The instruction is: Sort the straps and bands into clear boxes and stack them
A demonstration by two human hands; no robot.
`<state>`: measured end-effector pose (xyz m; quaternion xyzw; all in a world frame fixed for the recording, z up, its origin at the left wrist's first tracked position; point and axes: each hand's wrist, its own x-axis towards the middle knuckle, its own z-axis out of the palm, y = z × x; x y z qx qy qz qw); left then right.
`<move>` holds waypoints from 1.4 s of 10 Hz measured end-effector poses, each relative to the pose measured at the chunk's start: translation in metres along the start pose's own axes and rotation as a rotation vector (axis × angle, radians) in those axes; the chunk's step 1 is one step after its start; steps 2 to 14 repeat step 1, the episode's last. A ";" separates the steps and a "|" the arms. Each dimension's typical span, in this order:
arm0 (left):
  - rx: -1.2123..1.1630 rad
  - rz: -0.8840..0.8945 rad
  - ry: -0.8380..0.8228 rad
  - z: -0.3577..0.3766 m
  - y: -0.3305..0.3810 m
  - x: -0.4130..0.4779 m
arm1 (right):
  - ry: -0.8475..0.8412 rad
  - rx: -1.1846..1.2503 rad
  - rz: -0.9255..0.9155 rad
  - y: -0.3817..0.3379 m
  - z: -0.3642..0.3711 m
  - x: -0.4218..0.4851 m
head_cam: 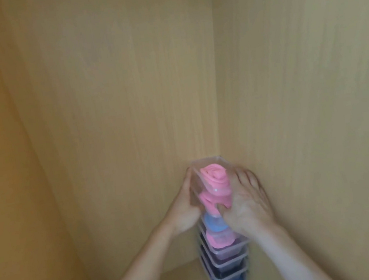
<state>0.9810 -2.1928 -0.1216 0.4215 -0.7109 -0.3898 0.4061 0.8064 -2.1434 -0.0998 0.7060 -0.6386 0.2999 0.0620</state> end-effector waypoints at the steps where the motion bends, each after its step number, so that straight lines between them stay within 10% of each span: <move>1: -0.084 0.104 0.005 0.004 0.003 -0.012 | -0.017 0.060 0.009 0.003 -0.009 -0.005; 14: -0.084 0.104 0.005 0.004 0.003 -0.012 | -0.017 0.060 0.009 0.003 -0.009 -0.005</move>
